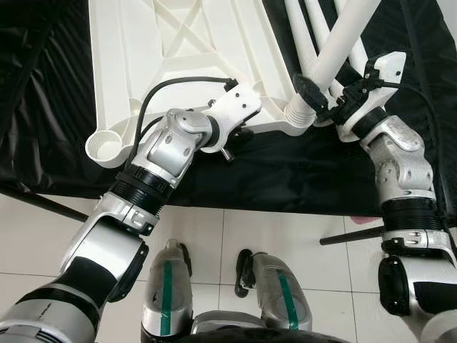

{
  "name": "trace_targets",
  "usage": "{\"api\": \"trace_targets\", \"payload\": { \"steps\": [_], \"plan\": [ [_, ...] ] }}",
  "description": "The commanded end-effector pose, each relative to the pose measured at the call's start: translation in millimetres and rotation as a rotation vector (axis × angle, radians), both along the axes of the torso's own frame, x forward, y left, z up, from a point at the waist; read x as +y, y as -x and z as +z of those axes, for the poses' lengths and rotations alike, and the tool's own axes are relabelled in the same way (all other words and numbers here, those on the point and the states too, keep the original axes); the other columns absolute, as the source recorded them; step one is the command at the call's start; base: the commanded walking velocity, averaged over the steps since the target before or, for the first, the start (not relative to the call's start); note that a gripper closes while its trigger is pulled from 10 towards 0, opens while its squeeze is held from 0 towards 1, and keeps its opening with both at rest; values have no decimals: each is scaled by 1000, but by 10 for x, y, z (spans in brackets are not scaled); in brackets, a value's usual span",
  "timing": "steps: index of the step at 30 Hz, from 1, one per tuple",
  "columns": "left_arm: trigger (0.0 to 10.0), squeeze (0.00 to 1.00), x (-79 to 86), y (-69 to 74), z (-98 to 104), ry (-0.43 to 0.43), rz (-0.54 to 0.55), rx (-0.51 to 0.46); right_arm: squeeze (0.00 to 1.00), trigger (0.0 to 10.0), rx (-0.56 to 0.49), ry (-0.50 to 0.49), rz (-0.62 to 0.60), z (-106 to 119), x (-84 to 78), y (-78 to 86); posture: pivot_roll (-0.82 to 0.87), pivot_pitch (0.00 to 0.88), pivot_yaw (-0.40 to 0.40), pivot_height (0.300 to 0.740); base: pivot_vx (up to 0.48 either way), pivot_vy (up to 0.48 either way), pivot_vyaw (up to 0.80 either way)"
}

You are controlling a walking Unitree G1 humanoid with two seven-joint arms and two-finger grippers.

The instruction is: Building children table

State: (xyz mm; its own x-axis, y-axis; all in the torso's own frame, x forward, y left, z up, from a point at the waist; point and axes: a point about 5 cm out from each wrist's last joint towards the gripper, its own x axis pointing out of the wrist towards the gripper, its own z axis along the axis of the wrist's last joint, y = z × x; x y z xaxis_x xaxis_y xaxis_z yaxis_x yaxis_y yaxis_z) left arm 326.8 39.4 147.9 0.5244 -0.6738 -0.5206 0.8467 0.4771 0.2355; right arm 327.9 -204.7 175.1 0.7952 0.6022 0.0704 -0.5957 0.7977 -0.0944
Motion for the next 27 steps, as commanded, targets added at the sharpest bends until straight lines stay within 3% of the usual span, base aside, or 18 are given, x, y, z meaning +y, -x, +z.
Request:
{"api": "trace_targets", "payload": {
  "steps": [1, 11, 23, 24, 25, 26, 27],
  "plan": [
    [10000, 0, 68, -26, -60, -46, 52, -17, 0, 10000, 29, 0, 38, 8, -49, -12, 52, 74, -23, 740, 0, 0, 0],
    [10000, 0, 56, -20, -59, -49, 44, -19, 0, 10000, 65, 33, 154, 16, -110, -31, 51, 69, -18, 740, 0, 0, 0],
    [10000, 0, 40, -21, -39, -51, 36, -24, 0, 10000, 54, 21, 250, 34, 36, -88, 56, 80, -19, 740, 0, 0, 0],
    [10000, 0, 39, -24, -33, -51, 37, -27, 0, 7765, 53, 21, 250, 32, 48, -104, 60, 81, -21, 740, 0, 0, 0],
    [10000, 0, 39, -24, -33, -51, 37, -27, 0, 7765, 53, 21, 250, 32, 48, -104, 60, 81, -21, 740, 0, 0, 0],
    [10000, 0, 38, -26, -29, -51, 37, -29, 0, 5373, 53, 26, 245, 29, 54, -119, 60, 81, -21, 740, 0, 0, 0],
    [10000, 0, 39, -27, -26, -51, 37, -30, 0, 3882, 60, 35, 233, 19, 53, -135, 60, 81, -22, 740, 0, 0, 0]
  ]
}}
